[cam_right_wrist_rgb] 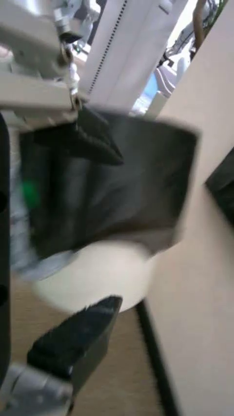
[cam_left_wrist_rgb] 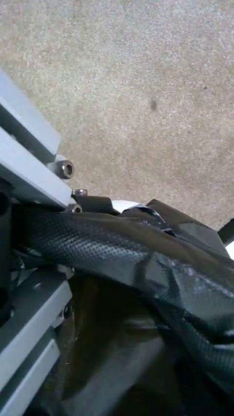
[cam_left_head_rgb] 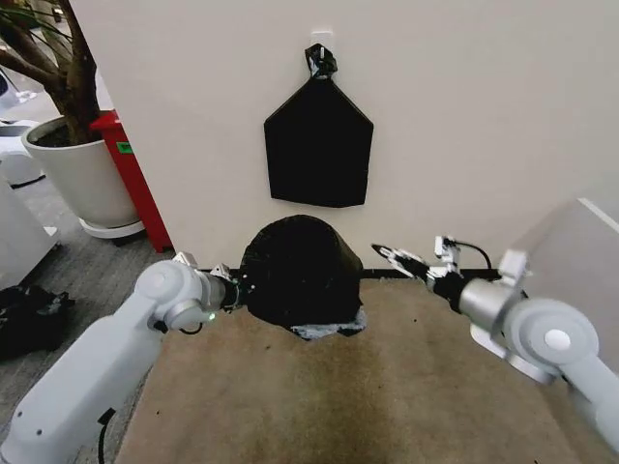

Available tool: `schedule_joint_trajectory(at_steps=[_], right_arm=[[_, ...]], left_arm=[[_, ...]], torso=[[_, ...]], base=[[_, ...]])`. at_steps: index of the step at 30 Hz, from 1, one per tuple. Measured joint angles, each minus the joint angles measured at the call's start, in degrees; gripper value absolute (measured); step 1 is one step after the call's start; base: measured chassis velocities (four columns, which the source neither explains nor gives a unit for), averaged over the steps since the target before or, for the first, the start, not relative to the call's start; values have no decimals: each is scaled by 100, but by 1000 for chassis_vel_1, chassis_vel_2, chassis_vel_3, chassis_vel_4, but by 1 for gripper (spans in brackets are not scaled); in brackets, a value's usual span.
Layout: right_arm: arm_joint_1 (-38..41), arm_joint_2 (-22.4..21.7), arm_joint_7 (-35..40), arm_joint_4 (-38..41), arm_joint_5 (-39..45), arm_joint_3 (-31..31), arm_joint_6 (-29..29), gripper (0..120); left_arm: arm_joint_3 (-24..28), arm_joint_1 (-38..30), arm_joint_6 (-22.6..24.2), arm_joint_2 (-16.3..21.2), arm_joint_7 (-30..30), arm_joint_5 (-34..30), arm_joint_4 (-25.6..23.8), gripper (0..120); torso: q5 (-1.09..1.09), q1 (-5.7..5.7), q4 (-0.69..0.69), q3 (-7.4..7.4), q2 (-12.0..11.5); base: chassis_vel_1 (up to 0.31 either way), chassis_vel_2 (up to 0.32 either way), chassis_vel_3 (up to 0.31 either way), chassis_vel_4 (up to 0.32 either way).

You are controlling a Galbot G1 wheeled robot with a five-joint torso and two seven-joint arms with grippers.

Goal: Place the garbage bag over the trash bin.

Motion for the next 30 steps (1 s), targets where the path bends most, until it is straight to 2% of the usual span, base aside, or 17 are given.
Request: schedule_joint_trajectory(at_steps=[3,6,8,14,17,24,30], right_arm=[[-393,320,-101,-42,-108,61,-16,85],[-557,740,-120,-110,-406,-154,23,97],[-555,849,-128,-158,-517,-254,58,99],[-513,1157,-26,-287,-690,-618,159,100],[-485,1402,350,-272,-682,-880,266,100],[-368,1729,1187,-133,-205,-1028,314,100],[-340,1832,1394,-21,-100,-1120,323,100]], left_arm=[[0,-199,-59,-43,-172,-233,111,0],[10,-371,-74,-98,-307,-385,189,0],[23,-403,-76,-113,-328,-409,212,0],[45,-450,-76,-159,-343,-432,296,0],[51,-455,-68,-181,-341,-399,320,0],[83,-455,-60,-179,-321,-332,277,0],[110,-455,-69,-192,-312,-276,235,0]], torso=[[-1,0,-2,0,0],[-3,0,0,0,0],[-3,0,0,0,0],[-4,0,1,0,0],[-4,0,1,0,0],[-2,0,1,0,0],[-3,0,1,0,0]], base=[[0,0,0,0],[0,0,0,0],[0,0,0,0],[0,0,0,0],[0,0,0,0],[0,0,0,0],[0,0,0,0]])
